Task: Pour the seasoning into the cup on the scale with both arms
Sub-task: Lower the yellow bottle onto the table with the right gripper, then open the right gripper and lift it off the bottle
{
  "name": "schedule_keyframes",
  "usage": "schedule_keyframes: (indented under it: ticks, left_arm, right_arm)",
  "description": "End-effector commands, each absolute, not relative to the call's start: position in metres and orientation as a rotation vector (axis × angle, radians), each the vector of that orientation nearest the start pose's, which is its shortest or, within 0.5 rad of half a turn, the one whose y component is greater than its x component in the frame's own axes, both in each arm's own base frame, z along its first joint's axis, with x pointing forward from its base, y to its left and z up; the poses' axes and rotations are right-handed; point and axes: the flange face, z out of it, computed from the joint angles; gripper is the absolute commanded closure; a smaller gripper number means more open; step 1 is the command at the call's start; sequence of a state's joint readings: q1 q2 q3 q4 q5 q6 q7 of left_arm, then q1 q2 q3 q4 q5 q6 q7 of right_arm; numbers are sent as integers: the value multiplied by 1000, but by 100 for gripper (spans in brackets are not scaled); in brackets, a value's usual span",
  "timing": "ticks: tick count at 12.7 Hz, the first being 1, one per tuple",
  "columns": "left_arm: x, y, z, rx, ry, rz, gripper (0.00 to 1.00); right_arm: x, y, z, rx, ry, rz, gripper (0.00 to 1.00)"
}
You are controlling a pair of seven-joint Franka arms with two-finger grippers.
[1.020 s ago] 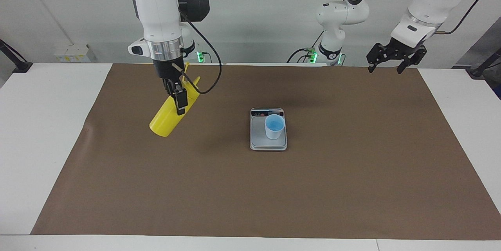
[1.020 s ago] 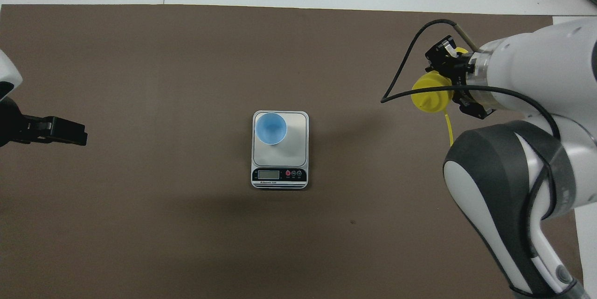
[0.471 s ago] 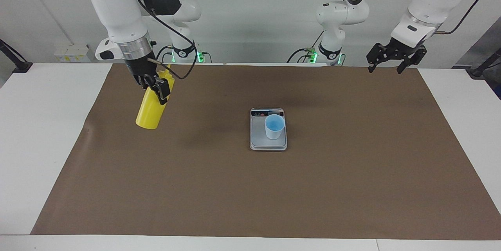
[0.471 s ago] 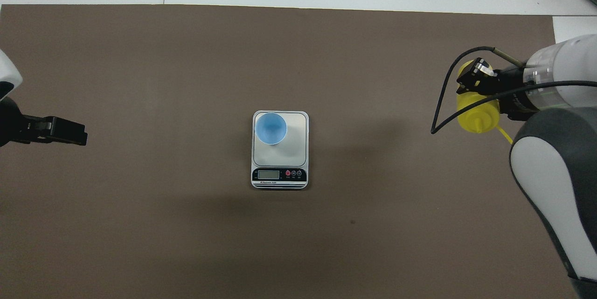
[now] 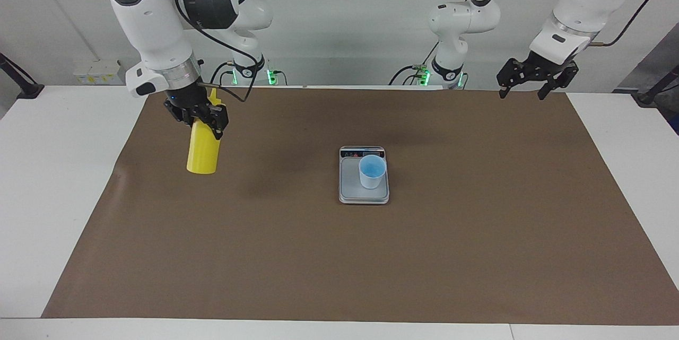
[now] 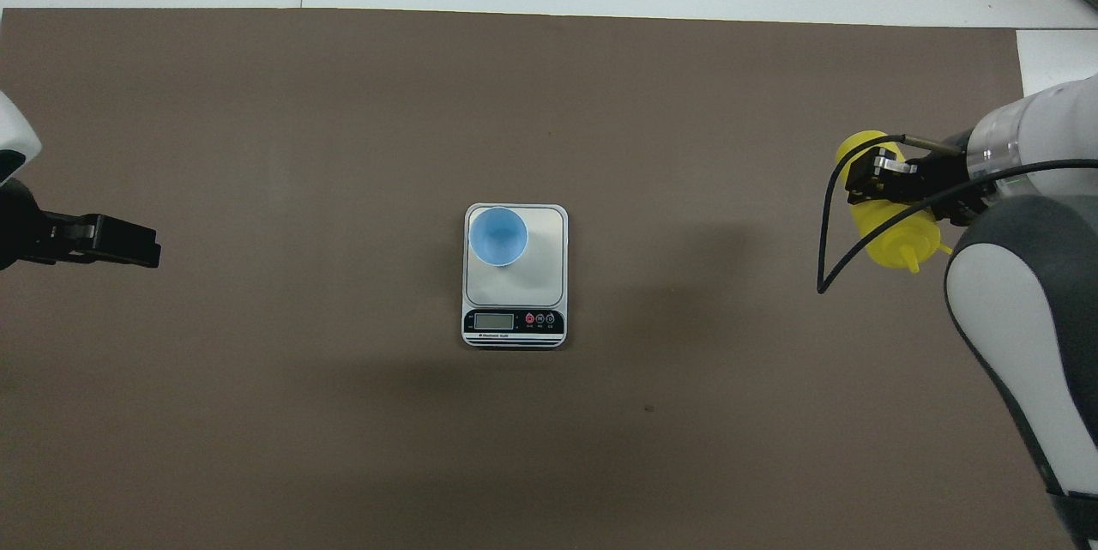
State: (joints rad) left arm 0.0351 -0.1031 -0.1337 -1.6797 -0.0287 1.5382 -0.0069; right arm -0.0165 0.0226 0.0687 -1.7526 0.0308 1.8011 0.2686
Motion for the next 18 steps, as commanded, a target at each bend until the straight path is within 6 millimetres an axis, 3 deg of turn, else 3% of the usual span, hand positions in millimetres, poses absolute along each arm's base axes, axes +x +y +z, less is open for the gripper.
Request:
schedule_keyframes:
  ticks: [1, 3, 6, 7, 9, 11, 14, 18]
  left_arm:
    - [509, -57, 627, -3157, 122, 62, 0]
    - [509, -57, 627, -3157, 122, 59, 0]
    - [509, -56, 627, -3157, 120, 62, 0]
    - [509, -56, 627, -3157, 120, 62, 0]
    - [509, -56, 627, -3157, 120, 62, 0]
    - [509, -56, 627, -3157, 120, 59, 0]
    - [509, -56, 627, -3157, 120, 59, 0]
    - [509, -56, 627, -3157, 120, 62, 0]
  right_arm:
    - [573, 24, 528, -3129, 214, 41, 100]
    - [586, 15, 502, -3170, 134, 172, 100]
    - [617, -36, 481, -3110, 239, 409, 100]
    - [623, -47, 478, -3080, 268, 455, 100]
    - [627, -72, 452, -2967, 344, 563, 100]
    - [628, -73, 432, -2893, 389, 638, 100]
    - [639, -78, 399, -2731, 623, 805, 100]
    - [644, -80, 390, -2623, 907, 878, 100]
